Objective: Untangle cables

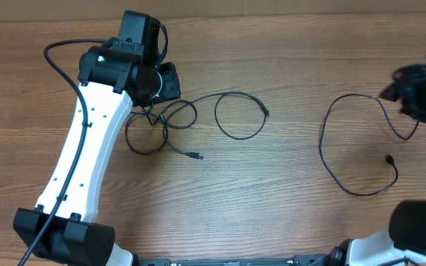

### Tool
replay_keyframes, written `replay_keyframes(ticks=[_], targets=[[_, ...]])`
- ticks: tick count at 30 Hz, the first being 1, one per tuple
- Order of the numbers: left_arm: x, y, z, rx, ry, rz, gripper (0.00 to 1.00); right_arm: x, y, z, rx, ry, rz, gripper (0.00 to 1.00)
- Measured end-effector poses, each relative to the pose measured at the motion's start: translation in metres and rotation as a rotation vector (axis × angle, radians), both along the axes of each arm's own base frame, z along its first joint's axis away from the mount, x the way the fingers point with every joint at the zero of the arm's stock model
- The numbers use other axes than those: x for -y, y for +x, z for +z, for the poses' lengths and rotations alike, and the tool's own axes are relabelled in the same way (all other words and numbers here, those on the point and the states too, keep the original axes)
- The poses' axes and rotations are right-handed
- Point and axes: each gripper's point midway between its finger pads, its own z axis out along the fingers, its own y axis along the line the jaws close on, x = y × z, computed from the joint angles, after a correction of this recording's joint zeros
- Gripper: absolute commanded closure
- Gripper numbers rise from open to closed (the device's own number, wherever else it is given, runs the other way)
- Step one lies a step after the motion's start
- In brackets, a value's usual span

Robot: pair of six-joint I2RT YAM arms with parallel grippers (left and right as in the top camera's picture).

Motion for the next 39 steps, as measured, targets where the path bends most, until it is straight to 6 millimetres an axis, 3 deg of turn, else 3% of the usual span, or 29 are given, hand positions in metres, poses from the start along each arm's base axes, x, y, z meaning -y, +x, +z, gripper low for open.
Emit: replay_keyframes(ticks=[3, 13, 17, 31, 34, 37, 39], targets=[[0.000, 0.000, 0.000, 0.000, 0.000, 0.000, 0.58, -0.019, 0.011, -0.020, -0.056, 0.018, 0.072, 0.47], [0.000, 0.000, 0.000, 0.000, 0.000, 0.000, 0.57, -0.052, 0.039, -0.065, -0.136, 0.032, 0.179, 0.44], [0.000, 0.000, 0.000, -0.001, 0.000, 0.000, 0.56, -0.053, 0.050, -0.086, -0.141, 0.012, 0.176, 0.43], [0.000, 0.000, 0.000, 0.000, 0.000, 0.000, 0.53, -0.049, 0.049, -0.193, -0.173, -0.041, 0.084, 0.42], [0.000, 0.000, 0.000, 0.000, 0.000, 0.000, 0.53, -0.055, 0.047, -0.214, -0.157, -0.047, 0.097, 0.55], [0.000, 0.000, 0.000, 0.000, 0.000, 0.000, 0.53, -0.062, 0.038, -0.227, -0.177, -0.043, 0.113, 0.90], [0.000, 0.000, 0.000, 0.000, 0.000, 0.000, 0.53, -0.064, 0.034, -0.228, -0.193, -0.041, 0.119, 0.96]])
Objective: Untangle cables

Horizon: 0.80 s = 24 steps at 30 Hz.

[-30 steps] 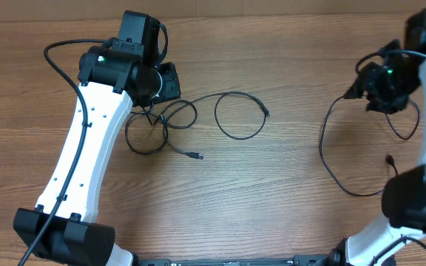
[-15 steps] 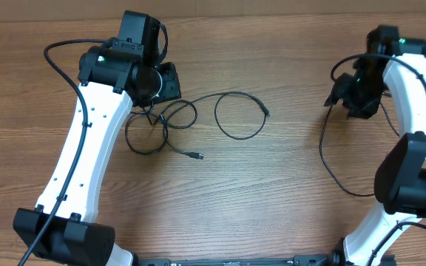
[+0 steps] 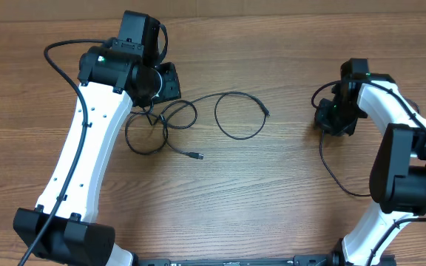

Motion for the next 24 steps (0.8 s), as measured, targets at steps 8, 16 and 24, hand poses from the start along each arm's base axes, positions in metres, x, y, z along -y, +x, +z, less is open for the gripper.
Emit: replay_keyframes(ticks=[8, 16, 24], targets=[[0.000, 0.000, 0.000, 0.000, 0.000, 0.000, 0.54, 0.032, 0.000, 0.042, -0.052, -0.085, -0.049, 0.96], [0.000, 0.000, 0.000, 0.000, 0.000, 0.000, 0.54, 0.147, 0.020, 0.181, 0.159, -0.424, -0.254, 0.96], [0.000, 0.000, 0.000, 0.000, 0.000, 0.000, 0.57, 0.198, 0.002, 0.236, 0.242, -0.566, -0.389, 0.89]])
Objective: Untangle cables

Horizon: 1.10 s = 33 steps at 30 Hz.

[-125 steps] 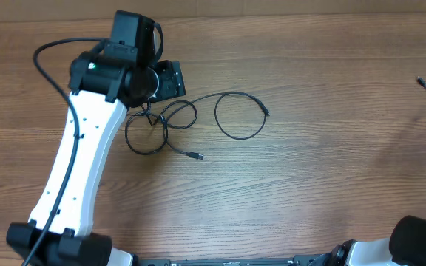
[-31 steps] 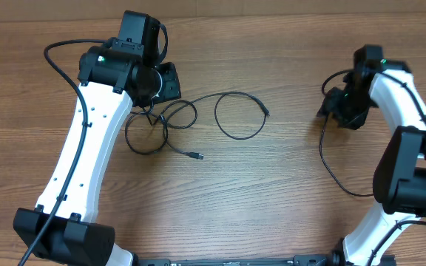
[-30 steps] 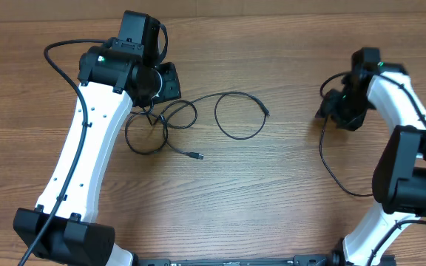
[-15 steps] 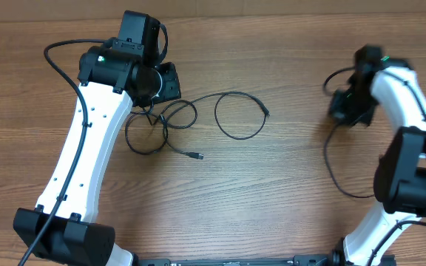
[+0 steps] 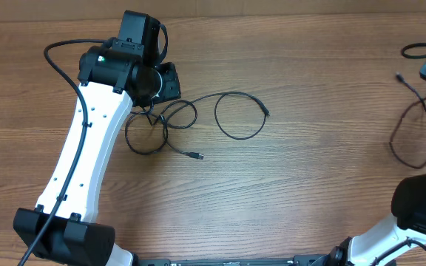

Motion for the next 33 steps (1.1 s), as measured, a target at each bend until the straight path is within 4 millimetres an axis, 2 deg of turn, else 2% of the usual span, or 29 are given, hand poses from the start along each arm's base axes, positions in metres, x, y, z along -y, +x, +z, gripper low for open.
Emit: replay_keyframes(ticks=[1, 2, 3, 5, 7, 13, 18, 21, 25, 26, 28, 33], targets=[[0.000, 0.000, 0.000, 0.000, 0.000, 0.000, 0.57, 0.000, 0.000, -0.001, -0.001, 0.000, -0.003, 0.73], [0.000, 0.000, 0.000, 0.000, 0.000, 0.000, 0.56, 0.000, 0.001, -0.001, 0.003, 0.002, -0.009, 0.50], [0.000, 0.000, 0.000, 0.000, 0.000, 0.000, 0.55, 0.000, 0.001, -0.001, 0.001, 0.003, -0.005, 0.31], [0.000, 0.000, 0.000, -0.001, 0.001, 0.001, 0.54, -0.003, 0.002, -0.002, 0.006, 0.019, 0.005, 0.18], [0.000, 0.000, 0.000, 0.000, 0.000, 0.000, 0.54, -0.011, 0.006, -0.005, 0.023, 0.063, 0.023, 0.14], [-0.001, -0.002, -0.001, -0.007, 0.006, 0.002, 0.47, -0.047, 0.020, -0.012, 0.074, 0.255, 0.148, 0.12], [-0.011, -0.008, -0.005, -0.033, 0.059, 0.021, 0.38, -0.081, 0.023, -0.013, 0.097, 0.418, 0.261, 0.12], [-0.019, -0.011, -0.007, -0.045, 0.099, 0.035, 0.29, -0.100, 0.022, -0.013, 0.093, 0.490, 0.327, 0.12], [-0.028, -0.013, -0.009, -0.053, 0.148, 0.051, 0.11, -0.130, 0.021, -0.014, 0.066, 0.544, 0.420, 0.12], [-0.029, -0.014, -0.009, -0.054, 0.153, 0.051, 0.10, -0.138, 0.021, -0.014, 0.058, 0.553, 0.443, 0.11], [-0.032, -0.015, -0.010, -0.060, 0.168, 0.058, 0.08, -0.155, 0.020, -0.014, 0.037, 0.570, 0.483, 0.01], [-0.043, -0.025, -0.013, -0.100, 0.223, 0.070, 0.06, -0.195, 0.016, -0.015, -0.015, 0.595, 0.583, 0.00]])
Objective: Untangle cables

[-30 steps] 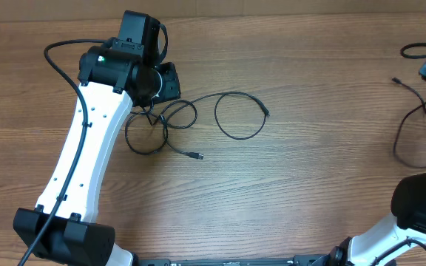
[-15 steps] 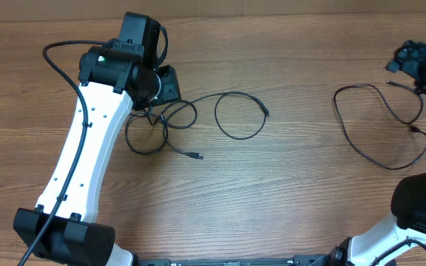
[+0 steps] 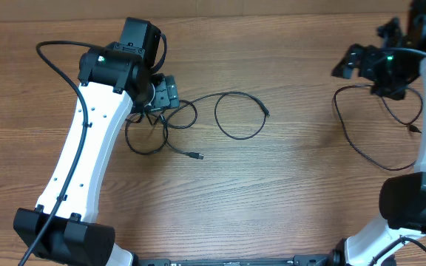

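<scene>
A black cable (image 3: pixel 239 138) lies in several overlapping loops at centre left, with one plug (image 3: pixel 197 156) toward the front and its other tip (image 3: pixel 266 112) to the right. My left gripper (image 3: pixel 167 96) sits low over the tangled left end of those loops; its jaws are hidden. A second black cable (image 3: pixel 350 139) hangs and trails at the right, with one plug (image 3: pixel 414 129) free. My right gripper (image 3: pixel 346 65) is at the back right, shut on the upper part of that second cable.
The wooden table (image 3: pixel 287 199) carries both cables. The left arm's own thick black lead (image 3: pixel 58 49) arcs over the back left. The right arm's base (image 3: pixel 413 214) stands at the front right corner.
My right gripper has moved from the far right edge leftward to the back right, and its cable has come with it. My left gripper has shifted slightly down over the tangle.
The right cable first lay spread on the table with my right gripper at its far end. Then that gripper was left of there with the cable bunched, then at the right edge with the cable dragged along, and now back left. The left cable's loops kept their shape.
</scene>
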### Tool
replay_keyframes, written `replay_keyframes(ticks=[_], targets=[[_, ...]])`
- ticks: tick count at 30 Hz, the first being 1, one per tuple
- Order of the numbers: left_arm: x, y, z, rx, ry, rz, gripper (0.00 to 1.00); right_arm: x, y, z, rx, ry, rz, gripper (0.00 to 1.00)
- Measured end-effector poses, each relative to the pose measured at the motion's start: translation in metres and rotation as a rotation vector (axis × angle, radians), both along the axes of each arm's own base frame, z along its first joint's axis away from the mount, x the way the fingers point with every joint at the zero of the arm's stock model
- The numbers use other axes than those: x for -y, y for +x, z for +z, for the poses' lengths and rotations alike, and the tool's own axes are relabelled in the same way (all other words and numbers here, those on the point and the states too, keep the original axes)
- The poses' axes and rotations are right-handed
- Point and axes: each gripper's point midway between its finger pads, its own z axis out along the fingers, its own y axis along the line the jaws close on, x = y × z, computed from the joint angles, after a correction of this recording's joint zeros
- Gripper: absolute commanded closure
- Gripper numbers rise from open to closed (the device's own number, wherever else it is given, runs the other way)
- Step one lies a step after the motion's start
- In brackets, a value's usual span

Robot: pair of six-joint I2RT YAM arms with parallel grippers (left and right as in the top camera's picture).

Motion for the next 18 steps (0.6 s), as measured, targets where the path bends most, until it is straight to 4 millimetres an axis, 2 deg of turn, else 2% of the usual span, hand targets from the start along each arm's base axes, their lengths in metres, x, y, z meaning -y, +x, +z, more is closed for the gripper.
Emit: replay_keyframes(ticks=[3, 8, 12, 15, 18], targets=[[-0.005, 0.000, 0.000, -0.001, 0.018, 0.011, 0.02, -0.019, -0.003, -0.002, -0.021, -0.015, 0.034, 0.00], [-0.012, 0.004, -0.010, -0.003, 0.020, 0.031, 0.04, -0.043, -0.005, -0.003, -0.040, -0.041, 0.051, 0.00], [-0.008, 0.006, -0.035, -0.017, 0.001, 0.029, 0.09, -0.068, -0.006, -0.003, -0.037, -0.024, 0.092, 0.00], [-0.006, 0.008, -0.056, -0.021, -0.006, 0.027, 0.11, -0.077, -0.008, -0.002, -0.038, -0.019, 0.110, 0.00], [-0.004, 0.017, -0.082, 0.010, -0.016, 0.026, 0.21, -0.084, -0.008, -0.002, -0.036, -0.018, 0.122, 0.00]])
